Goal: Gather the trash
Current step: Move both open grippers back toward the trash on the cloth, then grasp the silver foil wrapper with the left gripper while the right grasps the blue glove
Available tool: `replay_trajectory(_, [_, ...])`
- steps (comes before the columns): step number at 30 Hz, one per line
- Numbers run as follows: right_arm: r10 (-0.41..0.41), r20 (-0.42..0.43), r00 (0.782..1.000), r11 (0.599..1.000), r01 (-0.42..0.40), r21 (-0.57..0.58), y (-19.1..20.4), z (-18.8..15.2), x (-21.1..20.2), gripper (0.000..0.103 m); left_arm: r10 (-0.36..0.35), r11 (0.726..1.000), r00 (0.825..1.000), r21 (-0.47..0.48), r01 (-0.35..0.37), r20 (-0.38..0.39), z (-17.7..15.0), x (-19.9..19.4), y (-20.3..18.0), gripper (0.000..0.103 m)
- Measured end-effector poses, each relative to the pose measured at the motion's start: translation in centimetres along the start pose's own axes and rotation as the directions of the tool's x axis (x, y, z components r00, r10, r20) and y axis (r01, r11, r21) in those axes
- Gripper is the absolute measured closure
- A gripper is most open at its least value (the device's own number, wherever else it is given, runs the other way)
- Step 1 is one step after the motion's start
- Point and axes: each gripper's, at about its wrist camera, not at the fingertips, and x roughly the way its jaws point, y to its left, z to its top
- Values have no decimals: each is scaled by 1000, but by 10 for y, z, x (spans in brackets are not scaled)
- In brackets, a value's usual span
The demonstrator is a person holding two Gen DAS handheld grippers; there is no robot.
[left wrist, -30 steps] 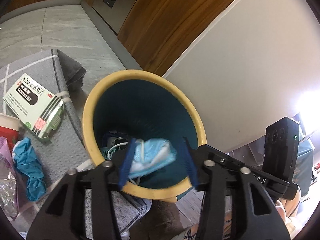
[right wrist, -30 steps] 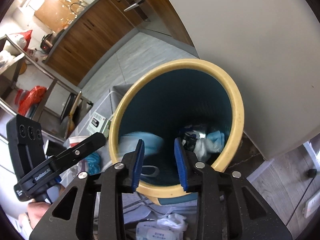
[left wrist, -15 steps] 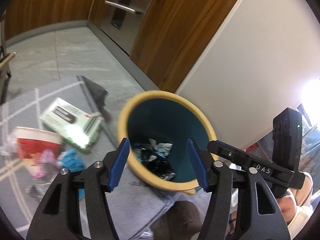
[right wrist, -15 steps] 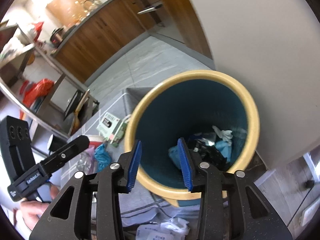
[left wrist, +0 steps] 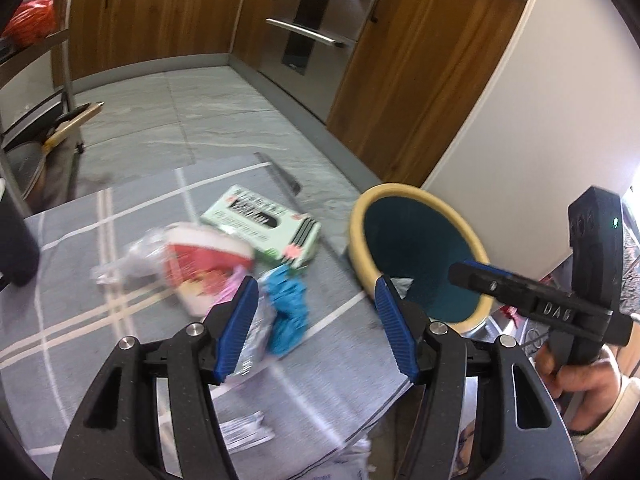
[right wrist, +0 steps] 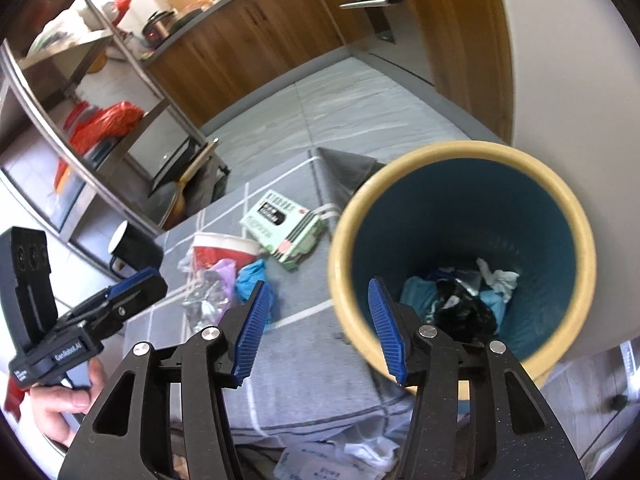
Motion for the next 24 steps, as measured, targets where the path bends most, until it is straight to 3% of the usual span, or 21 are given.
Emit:
replay_trajectory(15, [50,-67,997,996,-55,-69,60,-5,33,46,115,993,988,-28,-118,-102,-54,-14,71,42])
replay_trajectory(19, [56,-87,995,995,-63,-81,68,-8,41,46,117,993,980,6,-118,-160,-70,-7,77,42])
replay_trajectory(24, [52,-106,993,994,-61,-91,73,-11,48,45,98,990,973,124,-73,-207,-84,5,60,42])
